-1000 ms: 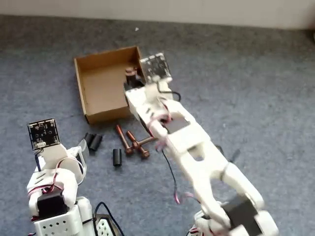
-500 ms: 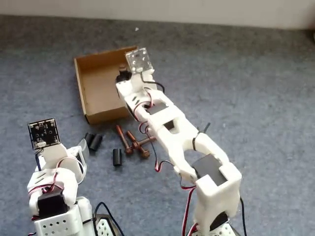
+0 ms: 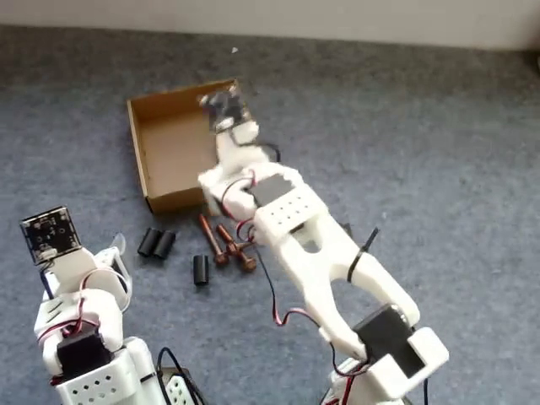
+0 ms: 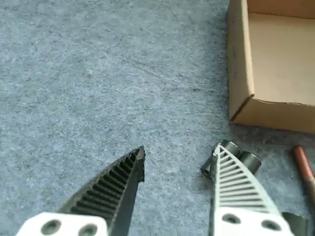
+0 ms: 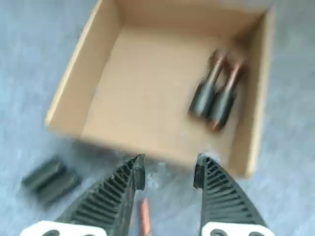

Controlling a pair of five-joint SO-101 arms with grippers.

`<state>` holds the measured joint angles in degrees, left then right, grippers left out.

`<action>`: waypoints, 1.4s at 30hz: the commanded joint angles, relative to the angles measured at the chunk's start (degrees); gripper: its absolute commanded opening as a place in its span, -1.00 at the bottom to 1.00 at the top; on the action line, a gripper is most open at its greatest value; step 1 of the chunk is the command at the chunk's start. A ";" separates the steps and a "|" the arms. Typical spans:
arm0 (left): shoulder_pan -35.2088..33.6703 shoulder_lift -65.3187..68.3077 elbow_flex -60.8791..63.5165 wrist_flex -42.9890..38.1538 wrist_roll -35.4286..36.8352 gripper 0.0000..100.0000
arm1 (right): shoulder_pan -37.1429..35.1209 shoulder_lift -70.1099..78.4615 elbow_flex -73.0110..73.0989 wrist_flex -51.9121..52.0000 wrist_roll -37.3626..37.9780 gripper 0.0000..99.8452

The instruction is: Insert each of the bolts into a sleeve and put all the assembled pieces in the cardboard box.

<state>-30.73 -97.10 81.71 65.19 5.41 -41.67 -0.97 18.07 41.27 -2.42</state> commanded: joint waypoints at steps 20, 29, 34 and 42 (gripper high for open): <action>-4.35 -0.48 -0.57 -1.85 3.08 -0.53 | -17.89 5.14 1.27 12.53 -21.89 -0.69; -4.35 -0.48 -0.57 -1.85 3.08 -0.53 | -17.36 15.60 -2.24 12.79 -21.98 -0.69; -4.26 -0.48 -0.57 -1.85 3.08 -0.53 | -16.66 15.87 -2.51 12.53 -21.98 -0.69; -4.18 -0.48 -0.40 -1.85 3.08 -0.53 | -16.66 15.96 -2.15 10.95 -20.48 -0.76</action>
<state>-34.42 -97.10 81.71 64.57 7.78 -58.99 14.59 17.45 53.67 -23.87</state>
